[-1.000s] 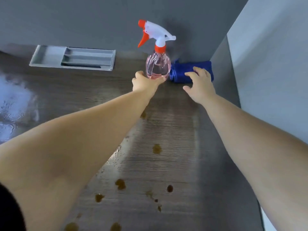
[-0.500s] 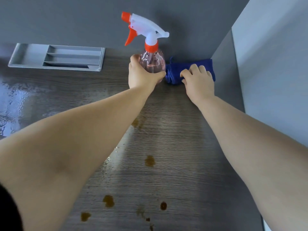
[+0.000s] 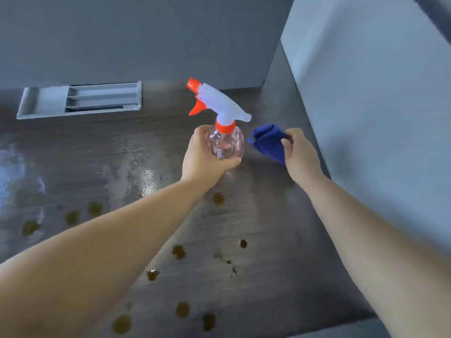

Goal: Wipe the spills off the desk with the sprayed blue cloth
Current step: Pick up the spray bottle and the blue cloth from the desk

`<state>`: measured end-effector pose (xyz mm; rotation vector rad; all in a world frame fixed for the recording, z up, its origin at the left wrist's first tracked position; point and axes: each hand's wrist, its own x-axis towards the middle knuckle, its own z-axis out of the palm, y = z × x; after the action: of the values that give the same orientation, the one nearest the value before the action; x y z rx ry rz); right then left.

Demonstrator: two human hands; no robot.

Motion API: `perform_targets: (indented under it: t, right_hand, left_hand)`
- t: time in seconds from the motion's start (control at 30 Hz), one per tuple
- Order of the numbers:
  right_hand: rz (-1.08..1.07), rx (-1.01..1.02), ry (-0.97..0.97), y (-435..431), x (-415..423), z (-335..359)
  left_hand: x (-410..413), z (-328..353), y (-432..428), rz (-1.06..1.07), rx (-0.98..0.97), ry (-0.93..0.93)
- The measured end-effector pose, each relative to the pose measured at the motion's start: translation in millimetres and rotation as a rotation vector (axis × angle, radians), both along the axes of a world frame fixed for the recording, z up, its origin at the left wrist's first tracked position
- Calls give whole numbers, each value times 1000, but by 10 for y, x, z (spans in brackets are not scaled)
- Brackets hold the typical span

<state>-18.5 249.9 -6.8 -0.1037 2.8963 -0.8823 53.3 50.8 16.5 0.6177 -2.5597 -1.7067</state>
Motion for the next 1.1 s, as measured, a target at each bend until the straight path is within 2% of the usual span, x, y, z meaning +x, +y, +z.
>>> perform_targets:
  t: [0.2,0.4,0.47,0.53,0.63,0.7,0.77,0.83,0.9,0.97,1.03,1.07,1.1]
  right_hand:
    - [-182,-145,-208,422,1251,140]
    - [-283,-431,-451,617,2024,52]
    - [-276,-348,-496,629,2076,-21]
    - [-256,-149,-497,652,2046,-120]
    - [-296,28,-400,721,1971,-266]
    - [-291,135,-263,746,1988,-275]
    - [-166,257,-110,773,2082,-264]
    - [33,295,-3,782,2270,-303]
    - [206,355,-46,757,2462,-376]
    - [272,431,-143,757,2512,-412]
    - [273,356,-218,747,2455,-293]
    - [217,197,-289,756,2420,-164]
    - [128,-53,-371,770,2392,-28]
  left_hand:
    - [873,108,243,-228,36,19]
    - [1612,75,386,-389,78,-8]
    - [1739,58,408,-415,63,-15]
    - [1839,16,428,-421,40,-37]
    - [1943,-55,461,-394,22,-72]
    - [1970,-84,496,-371,11,-84]
    - [1985,-110,551,-347,18,-88]
    - [2009,-137,616,-321,28,-96]
    - [2019,-150,686,-302,38,-97]
    - [2019,-144,757,-294,39,-94]
    - [2019,-136,829,-291,37,-91]
    - [2019,-127,868,-293,35,-92]
    - [2022,-120,904,-300,35,-99]
